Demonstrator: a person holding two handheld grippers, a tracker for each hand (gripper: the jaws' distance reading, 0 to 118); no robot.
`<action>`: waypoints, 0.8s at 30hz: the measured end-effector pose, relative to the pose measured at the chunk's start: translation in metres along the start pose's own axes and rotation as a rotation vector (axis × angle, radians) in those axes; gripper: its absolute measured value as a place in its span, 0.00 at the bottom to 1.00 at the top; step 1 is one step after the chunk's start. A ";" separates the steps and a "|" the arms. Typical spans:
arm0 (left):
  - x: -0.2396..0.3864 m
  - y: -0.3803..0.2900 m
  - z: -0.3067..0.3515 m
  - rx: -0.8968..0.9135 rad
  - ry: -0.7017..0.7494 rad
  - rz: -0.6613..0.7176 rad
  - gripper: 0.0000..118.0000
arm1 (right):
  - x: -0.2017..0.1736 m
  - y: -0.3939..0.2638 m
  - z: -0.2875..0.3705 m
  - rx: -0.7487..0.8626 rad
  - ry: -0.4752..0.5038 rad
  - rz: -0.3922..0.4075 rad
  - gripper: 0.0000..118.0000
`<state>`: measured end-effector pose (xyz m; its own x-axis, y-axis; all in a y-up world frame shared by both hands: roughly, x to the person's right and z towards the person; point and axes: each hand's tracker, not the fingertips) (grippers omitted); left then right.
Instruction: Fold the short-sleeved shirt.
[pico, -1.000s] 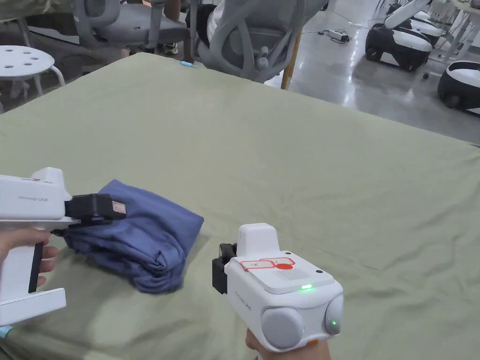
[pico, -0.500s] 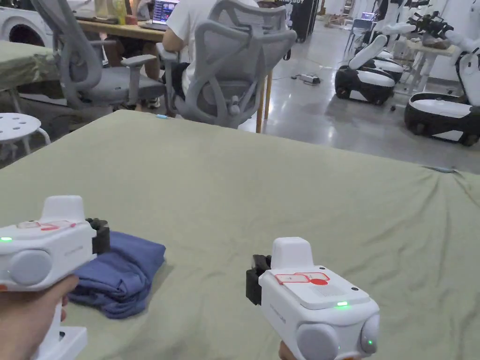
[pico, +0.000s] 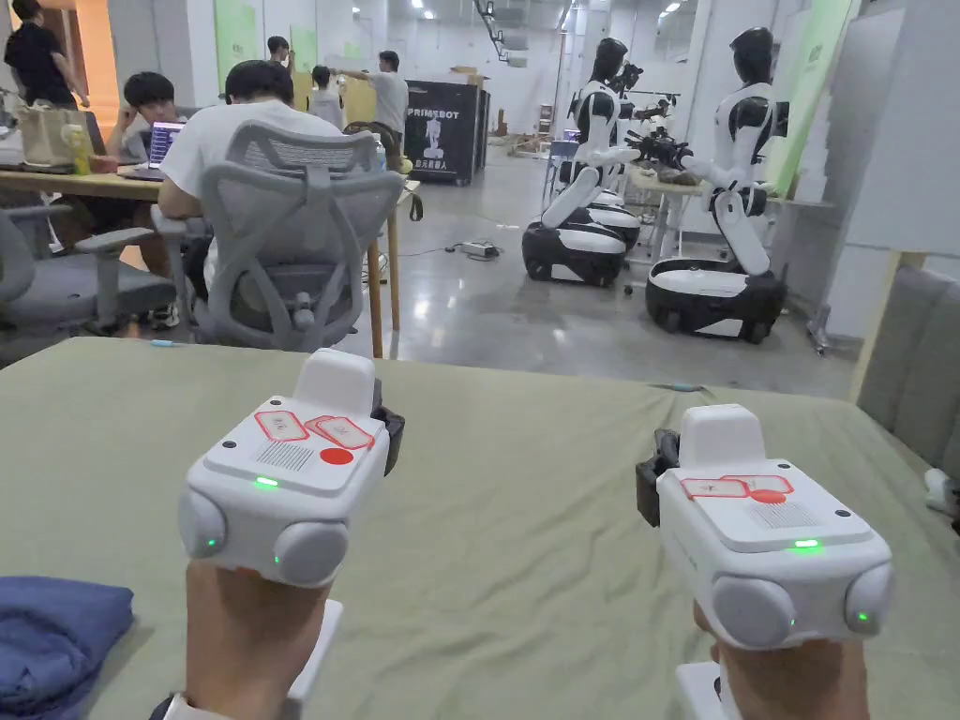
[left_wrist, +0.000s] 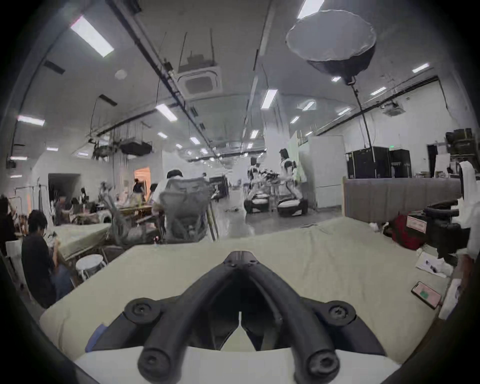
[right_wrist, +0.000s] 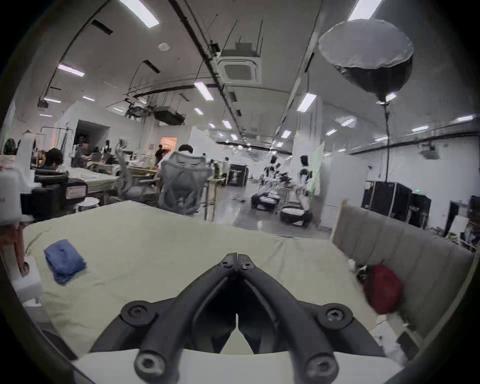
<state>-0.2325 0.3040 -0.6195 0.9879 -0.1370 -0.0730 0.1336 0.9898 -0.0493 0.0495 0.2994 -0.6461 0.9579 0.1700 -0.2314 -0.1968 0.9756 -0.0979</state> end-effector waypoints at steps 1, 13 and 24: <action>0.006 0.003 0.003 0.006 -0.002 -0.009 0.00 | 0.007 -0.001 0.003 -0.013 -0.008 0.001 0.00; 0.013 -0.017 0.039 -0.037 -0.021 0.048 0.00 | 0.011 -0.026 0.023 -0.049 0.001 -0.029 0.00; 0.001 -0.018 0.049 -0.004 0.013 0.035 0.98 | 0.008 -0.033 0.025 -0.026 0.006 -0.066 1.00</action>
<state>-0.2302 0.2884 -0.5704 0.9909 -0.1028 -0.0873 0.0986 0.9939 -0.0503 0.0692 0.2721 -0.6205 0.9677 0.1043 -0.2293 -0.1384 0.9807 -0.1382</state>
